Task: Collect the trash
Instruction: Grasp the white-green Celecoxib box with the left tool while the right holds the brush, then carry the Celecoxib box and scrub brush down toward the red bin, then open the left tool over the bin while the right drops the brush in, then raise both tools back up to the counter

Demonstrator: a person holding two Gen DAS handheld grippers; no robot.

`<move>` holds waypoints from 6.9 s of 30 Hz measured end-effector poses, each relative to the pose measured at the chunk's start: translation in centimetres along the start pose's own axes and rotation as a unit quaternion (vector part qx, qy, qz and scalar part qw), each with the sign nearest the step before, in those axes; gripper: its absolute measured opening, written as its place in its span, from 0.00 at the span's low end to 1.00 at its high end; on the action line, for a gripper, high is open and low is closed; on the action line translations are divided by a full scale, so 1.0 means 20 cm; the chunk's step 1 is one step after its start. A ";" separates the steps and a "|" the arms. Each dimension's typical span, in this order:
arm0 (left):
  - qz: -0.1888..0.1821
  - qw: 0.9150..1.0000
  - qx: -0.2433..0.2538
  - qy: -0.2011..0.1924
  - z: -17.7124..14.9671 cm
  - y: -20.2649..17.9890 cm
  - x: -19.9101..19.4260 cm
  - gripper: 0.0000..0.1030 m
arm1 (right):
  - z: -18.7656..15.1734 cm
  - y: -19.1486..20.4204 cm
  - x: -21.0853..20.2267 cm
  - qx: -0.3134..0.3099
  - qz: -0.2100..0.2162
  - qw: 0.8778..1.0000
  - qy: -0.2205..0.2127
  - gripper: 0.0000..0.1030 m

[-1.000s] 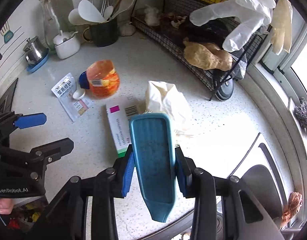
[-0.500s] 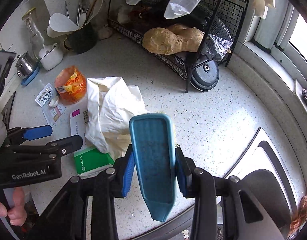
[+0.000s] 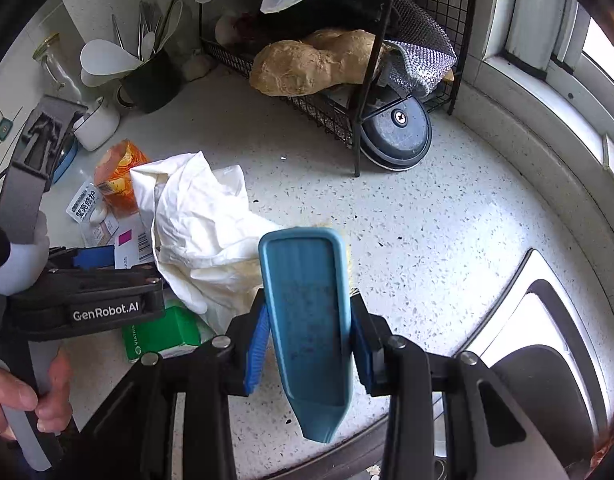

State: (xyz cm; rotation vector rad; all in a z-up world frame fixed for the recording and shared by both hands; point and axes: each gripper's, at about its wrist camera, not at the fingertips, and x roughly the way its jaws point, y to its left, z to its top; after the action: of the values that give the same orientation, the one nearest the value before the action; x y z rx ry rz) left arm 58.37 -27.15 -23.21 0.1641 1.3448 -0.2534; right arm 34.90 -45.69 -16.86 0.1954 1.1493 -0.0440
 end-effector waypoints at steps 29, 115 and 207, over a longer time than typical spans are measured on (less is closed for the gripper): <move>-0.029 0.995 0.053 -0.075 -0.66 0.15 -0.51 0.59 | -0.21 0.32 -0.21 -0.014 -0.001 1.000 -0.006 0.34; -0.105 0.988 0.094 0.067 -2.34 0.79 1.14 0.59 | -1.89 0.98 1.22 0.017 -0.015 0.995 0.094 0.34; 0.016 0.991 0.019 -0.134 -2.28 1.14 -0.74 0.80 | -1.41 1.45 -0.24 -0.087 -0.047 0.994 -0.036 0.93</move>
State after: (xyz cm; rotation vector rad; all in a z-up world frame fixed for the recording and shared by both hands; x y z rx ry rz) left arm 18.66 7.99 -19.39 0.1769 1.0705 -0.2630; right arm 11.35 -12.61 -19.88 -0.0160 1.0846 -0.0337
